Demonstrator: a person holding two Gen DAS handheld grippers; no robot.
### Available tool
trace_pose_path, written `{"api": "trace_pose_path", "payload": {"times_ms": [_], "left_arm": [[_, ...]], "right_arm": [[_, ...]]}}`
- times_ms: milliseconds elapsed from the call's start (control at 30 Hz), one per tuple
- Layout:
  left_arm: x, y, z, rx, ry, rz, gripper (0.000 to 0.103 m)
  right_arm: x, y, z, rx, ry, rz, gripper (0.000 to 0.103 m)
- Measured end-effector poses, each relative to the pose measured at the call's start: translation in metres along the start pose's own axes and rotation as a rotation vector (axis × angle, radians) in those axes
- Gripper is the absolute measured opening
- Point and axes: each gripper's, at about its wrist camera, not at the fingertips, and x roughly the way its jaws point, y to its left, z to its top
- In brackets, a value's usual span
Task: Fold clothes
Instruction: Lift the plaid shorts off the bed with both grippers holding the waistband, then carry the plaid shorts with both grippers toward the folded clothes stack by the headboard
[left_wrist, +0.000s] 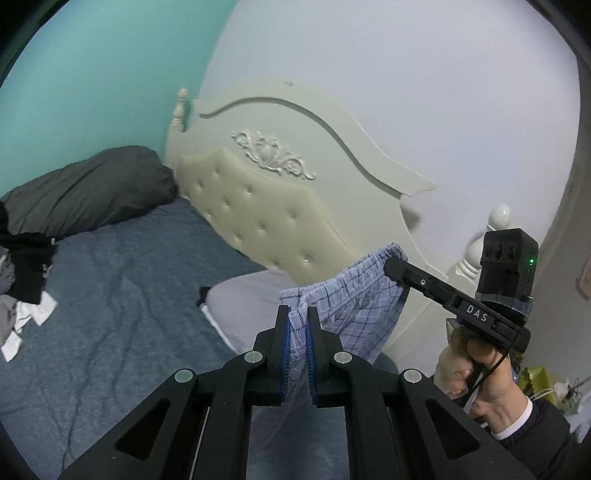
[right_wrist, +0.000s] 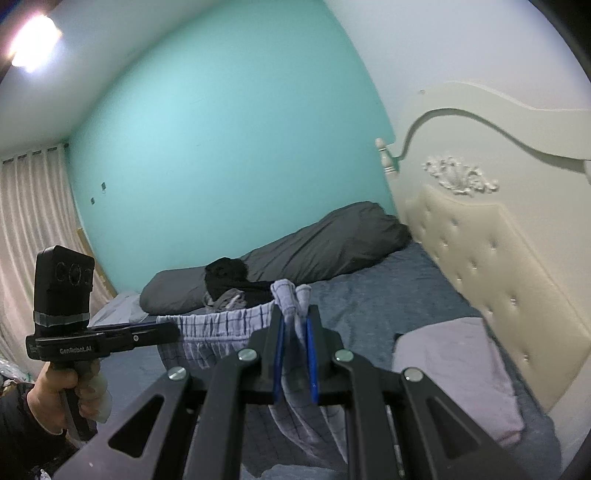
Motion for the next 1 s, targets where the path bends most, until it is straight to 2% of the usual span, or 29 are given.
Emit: {"api": "trace_pose_path", "payload": {"times_ms": [533,800,1000], "left_arm": [[0.093,-0.049,0.001,0.007,0.065,-0.060,0.008],[0.136,-0.045,0.000,0.000,0.098,-0.055,0.008],[0.174,-0.031,0.000,-0.029,0.129,-0.050,0.008]], "right_arm": [[-0.041,-0.089,-0.011,0.044,0.005,-0.096,0.010],[-0.035,-0.122,-0.021,0.070,0.023,-0.128,0.010],[-0.013,-0.147,-0.026,0.081,0.049,-0.150,0.010]]}}
